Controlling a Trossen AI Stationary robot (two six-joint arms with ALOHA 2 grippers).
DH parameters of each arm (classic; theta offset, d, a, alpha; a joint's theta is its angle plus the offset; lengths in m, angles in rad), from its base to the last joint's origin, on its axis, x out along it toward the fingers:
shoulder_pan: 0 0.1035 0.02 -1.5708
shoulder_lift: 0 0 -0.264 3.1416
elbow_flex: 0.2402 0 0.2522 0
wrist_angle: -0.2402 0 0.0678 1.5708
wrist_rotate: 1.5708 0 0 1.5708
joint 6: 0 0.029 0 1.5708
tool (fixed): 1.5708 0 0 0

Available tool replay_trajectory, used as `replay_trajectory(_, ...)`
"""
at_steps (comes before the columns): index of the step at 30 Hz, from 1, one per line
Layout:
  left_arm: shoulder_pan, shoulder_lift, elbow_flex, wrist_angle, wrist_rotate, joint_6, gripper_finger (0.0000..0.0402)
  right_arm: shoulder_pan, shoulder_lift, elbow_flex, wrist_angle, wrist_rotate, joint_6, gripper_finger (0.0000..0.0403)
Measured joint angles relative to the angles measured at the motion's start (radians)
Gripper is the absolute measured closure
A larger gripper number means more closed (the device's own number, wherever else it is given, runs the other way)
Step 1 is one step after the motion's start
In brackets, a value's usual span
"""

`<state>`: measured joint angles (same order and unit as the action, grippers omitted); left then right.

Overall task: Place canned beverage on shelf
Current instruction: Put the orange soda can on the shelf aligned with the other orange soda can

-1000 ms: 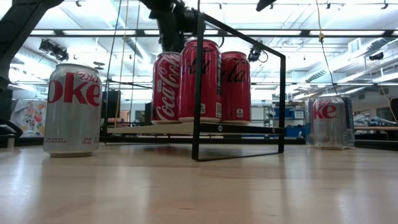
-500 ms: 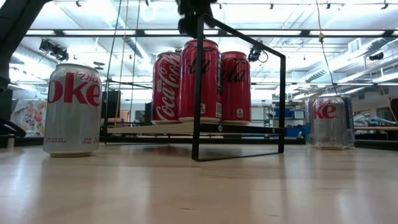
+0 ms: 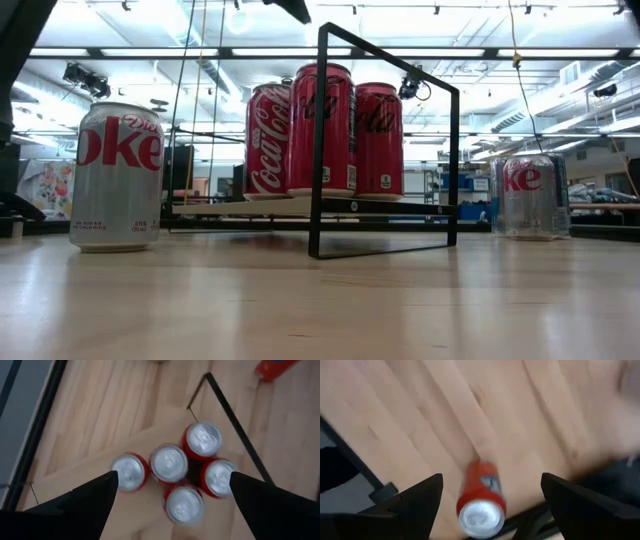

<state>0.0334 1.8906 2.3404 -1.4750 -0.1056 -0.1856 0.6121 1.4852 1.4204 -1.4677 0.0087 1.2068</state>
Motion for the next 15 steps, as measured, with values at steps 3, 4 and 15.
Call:
replay_trajectory(3,-0.021,-0.026,-0.004,-0.018,-0.005,-0.027,0.0006,0.038,-0.021,-0.054,0.021,-0.025,0.122,0.0054)
replay_trajectory(4,-0.026,-0.03,-0.004,-0.025,-0.005,-0.03,0.0006,0.05,-0.033,-0.072,0.034,-0.029,0.162,0.0053)
replay_trajectory(15,-0.033,-0.047,-0.003,-0.018,-0.006,-0.067,0.0006,0.164,-0.185,-0.268,0.151,-0.021,0.581,0.0052)
